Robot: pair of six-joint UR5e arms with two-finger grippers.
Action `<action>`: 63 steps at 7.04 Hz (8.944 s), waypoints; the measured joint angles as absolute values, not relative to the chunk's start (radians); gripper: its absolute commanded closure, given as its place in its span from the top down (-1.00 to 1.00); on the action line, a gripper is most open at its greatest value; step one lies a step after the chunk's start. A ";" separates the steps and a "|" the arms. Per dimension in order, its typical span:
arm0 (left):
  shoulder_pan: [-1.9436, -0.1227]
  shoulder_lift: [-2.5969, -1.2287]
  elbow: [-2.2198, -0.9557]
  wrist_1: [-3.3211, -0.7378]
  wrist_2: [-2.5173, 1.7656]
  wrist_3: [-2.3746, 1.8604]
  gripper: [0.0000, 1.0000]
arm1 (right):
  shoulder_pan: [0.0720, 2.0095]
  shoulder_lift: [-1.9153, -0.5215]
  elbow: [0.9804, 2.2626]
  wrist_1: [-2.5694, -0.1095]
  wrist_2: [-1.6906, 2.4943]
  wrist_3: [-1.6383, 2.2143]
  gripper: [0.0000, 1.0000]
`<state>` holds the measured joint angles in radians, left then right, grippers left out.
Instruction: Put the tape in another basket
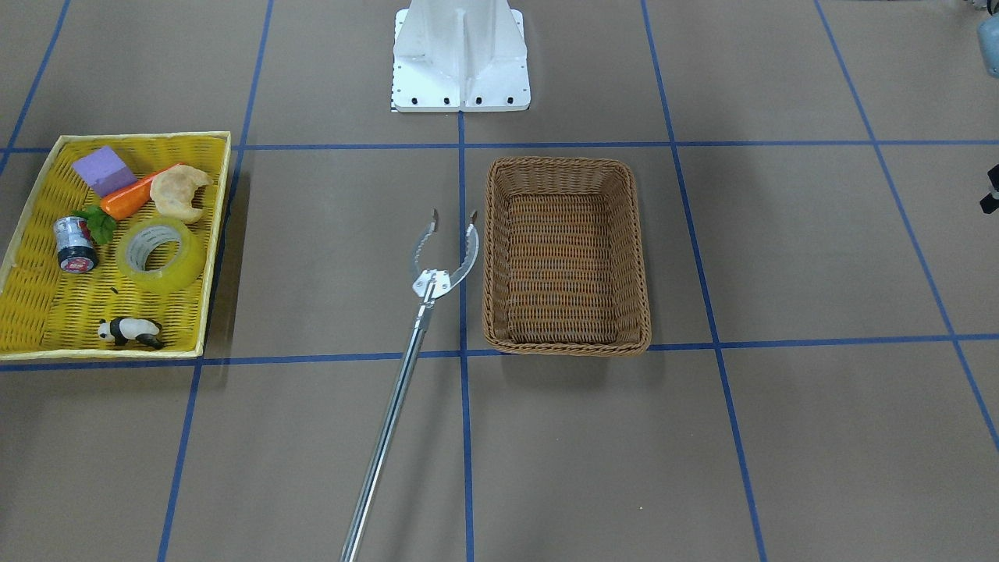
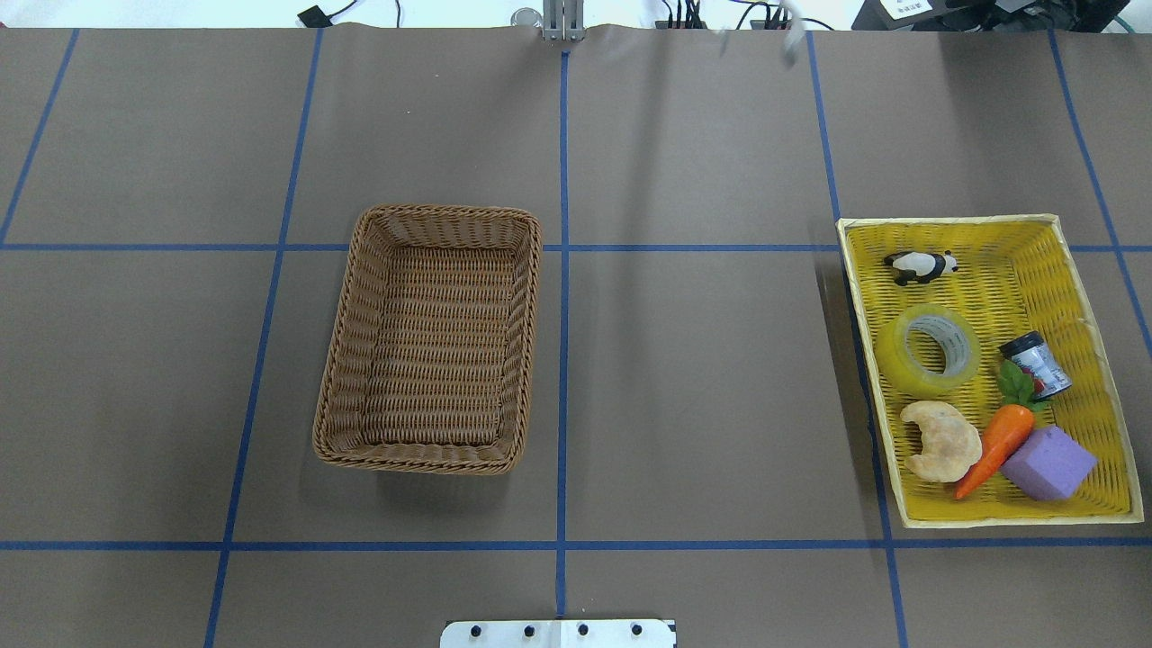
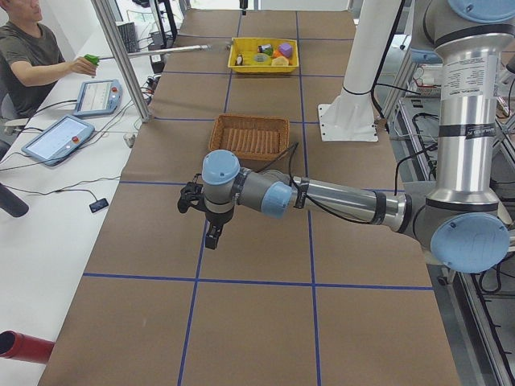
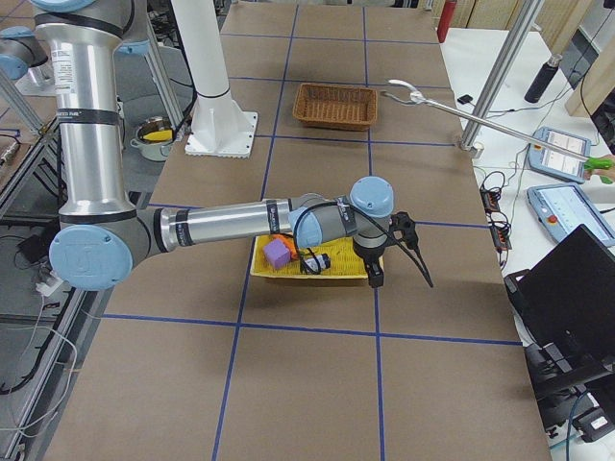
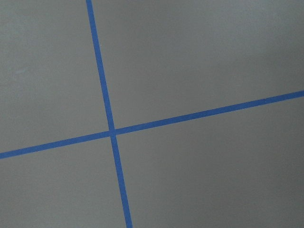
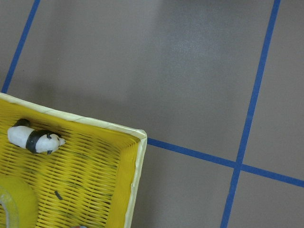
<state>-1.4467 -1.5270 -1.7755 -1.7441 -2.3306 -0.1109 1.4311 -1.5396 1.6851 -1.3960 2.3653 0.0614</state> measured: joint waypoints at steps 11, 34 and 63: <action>-1.447 -1.511 -1.771 -1.819 -2.332 -0.118 0.97 | 1.414 -1.542 1.678 -1.385 2.352 0.060 1.00; -1.443 -1.513 -1.772 -1.830 -2.333 -0.120 0.97 | 0.928 -1.521 1.695 -1.222 2.243 0.236 -1.00; -0.389 -2.276 -1.596 -3.145 -1.522 -2.049 0.94 | 1.085 -1.026 1.435 -1.310 3.425 0.477 -1.00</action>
<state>-0.3892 -2.2757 -1.5963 -3.1451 -1.5224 -2.0491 1.0854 -1.0258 1.4350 -1.3098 3.4254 0.4768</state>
